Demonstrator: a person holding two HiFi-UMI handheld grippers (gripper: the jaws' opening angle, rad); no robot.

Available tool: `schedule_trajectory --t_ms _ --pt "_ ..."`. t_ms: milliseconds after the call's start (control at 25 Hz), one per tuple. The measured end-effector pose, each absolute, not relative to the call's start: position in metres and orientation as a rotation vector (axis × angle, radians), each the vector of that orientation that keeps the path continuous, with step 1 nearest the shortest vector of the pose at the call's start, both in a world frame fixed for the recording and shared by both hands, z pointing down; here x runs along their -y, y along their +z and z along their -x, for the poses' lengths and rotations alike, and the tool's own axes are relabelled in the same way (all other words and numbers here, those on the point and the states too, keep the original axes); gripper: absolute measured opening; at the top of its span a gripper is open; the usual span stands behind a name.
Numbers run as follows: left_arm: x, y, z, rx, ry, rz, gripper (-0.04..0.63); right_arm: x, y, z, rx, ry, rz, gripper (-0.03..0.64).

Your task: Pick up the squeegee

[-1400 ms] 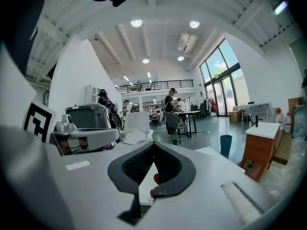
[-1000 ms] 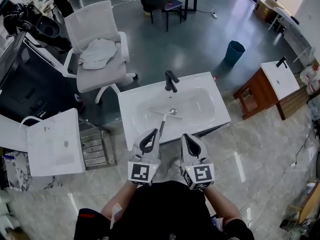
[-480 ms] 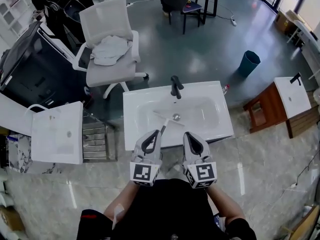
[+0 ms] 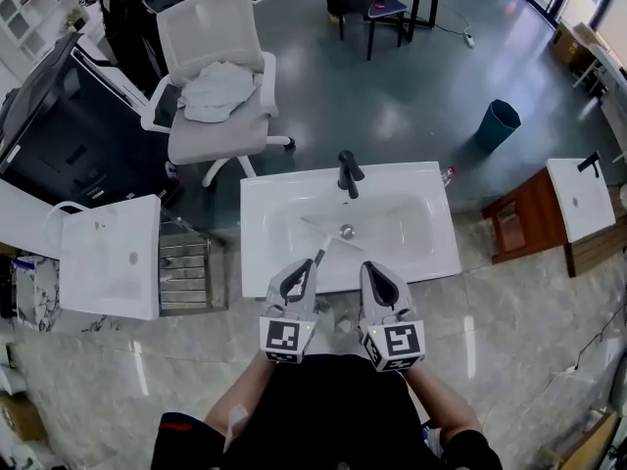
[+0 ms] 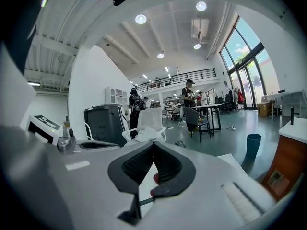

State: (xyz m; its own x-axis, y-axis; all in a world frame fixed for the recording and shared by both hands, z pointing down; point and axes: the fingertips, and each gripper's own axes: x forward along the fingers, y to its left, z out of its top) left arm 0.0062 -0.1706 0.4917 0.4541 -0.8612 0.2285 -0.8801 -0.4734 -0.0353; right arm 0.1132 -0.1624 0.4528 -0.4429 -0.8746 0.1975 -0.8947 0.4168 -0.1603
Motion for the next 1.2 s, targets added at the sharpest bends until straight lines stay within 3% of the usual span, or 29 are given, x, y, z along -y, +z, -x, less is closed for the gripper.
schedule_trajectory --t_ms 1200 --pt "0.236 0.666 -0.008 1.348 0.739 -2.346 0.003 0.225 0.508 -0.109 2.467 0.540 -1.523 0.003"
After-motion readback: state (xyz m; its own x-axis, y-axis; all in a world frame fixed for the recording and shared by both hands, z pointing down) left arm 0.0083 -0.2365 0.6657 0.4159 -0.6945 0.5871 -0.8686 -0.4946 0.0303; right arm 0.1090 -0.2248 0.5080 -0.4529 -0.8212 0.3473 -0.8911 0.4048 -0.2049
